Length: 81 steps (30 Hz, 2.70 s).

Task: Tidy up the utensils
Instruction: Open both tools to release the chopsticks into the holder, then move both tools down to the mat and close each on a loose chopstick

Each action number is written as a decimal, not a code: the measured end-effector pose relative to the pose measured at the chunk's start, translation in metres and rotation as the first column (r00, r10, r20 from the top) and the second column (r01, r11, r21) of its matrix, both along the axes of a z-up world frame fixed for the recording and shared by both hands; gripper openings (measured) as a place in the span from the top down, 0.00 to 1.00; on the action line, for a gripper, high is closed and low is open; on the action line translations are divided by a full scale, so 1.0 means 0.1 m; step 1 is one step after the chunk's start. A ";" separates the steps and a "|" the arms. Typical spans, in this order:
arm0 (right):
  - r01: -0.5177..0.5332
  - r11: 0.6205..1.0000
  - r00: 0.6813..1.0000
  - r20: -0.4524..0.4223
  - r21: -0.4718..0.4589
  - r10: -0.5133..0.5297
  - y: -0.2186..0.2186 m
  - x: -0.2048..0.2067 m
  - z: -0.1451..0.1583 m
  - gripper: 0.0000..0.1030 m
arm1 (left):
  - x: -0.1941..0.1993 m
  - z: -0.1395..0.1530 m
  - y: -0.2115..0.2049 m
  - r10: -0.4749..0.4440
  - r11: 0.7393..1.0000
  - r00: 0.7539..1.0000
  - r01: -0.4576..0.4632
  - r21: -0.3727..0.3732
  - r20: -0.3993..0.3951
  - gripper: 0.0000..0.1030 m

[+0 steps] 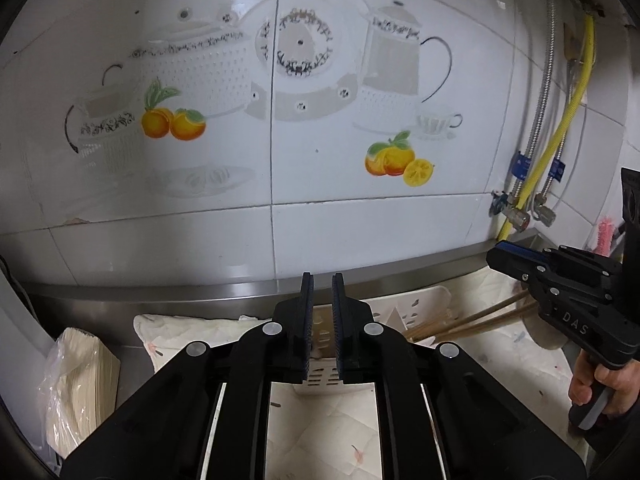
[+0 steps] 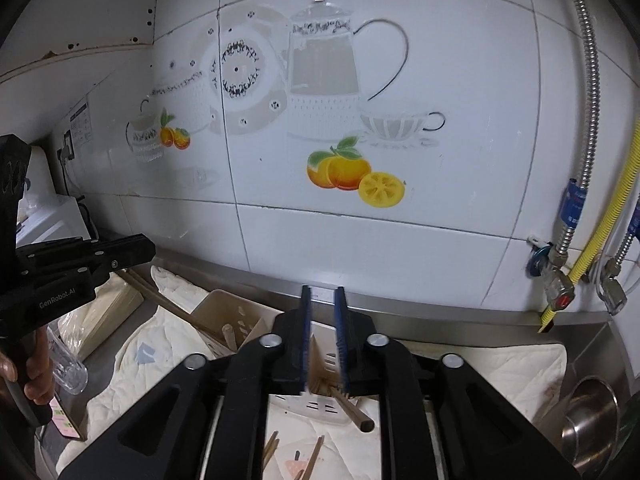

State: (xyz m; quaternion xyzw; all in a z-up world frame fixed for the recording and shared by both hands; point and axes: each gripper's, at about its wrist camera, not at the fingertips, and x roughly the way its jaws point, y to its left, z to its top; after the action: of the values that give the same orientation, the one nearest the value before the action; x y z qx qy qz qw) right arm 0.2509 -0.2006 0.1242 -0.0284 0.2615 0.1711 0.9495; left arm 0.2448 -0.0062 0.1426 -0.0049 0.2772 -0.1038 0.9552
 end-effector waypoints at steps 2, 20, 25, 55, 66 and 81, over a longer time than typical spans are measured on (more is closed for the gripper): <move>0.003 1.000 1.000 0.013 0.003 -0.003 -0.03 -0.07 0.05 0.80 | -0.07 0.04 0.00 0.003 1.000 1.000 -0.003 0.003 0.012 0.84; -0.042 0.998 0.998 -0.042 -0.045 0.040 -0.14 -1.24 -0.57 0.59 | -1.16 -0.38 0.09 0.020 0.999 1.000 -0.020 -0.035 0.008 0.53; -0.037 0.998 0.992 -0.121 -0.053 0.030 -0.15 -1.45 -1.03 0.59 | -1.35 -0.76 0.11 0.041 0.999 0.998 -0.043 -0.034 -0.044 0.51; 0.055 0.998 0.930 -0.365 0.007 -0.048 -0.04 -1.74 -2.22 0.88 | -1.69 -1.79 0.07 0.038 0.993 0.967 -0.065 -0.100 -0.254 0.51; 0.072 0.997 0.936 -0.346 0.003 -0.066 -0.08 -1.76 -2.20 0.91 | -1.75 -1.97 -0.16 -0.028 0.993 0.954 -0.008 -0.118 -0.298 0.51; 0.108 0.994 0.969 -0.226 0.014 -0.102 -0.37 -1.91 -1.81 0.93 | -1.65 -2.28 -0.59 -0.128 0.982 0.915 0.064 -0.176 -0.383 0.82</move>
State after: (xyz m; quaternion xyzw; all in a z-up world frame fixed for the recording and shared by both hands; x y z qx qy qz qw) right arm 0.0596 -0.2381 -0.0564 0.0175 0.3662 0.1260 0.9218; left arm 0.0797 -0.0653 -0.0852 -0.0885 0.4537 -0.1695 0.8704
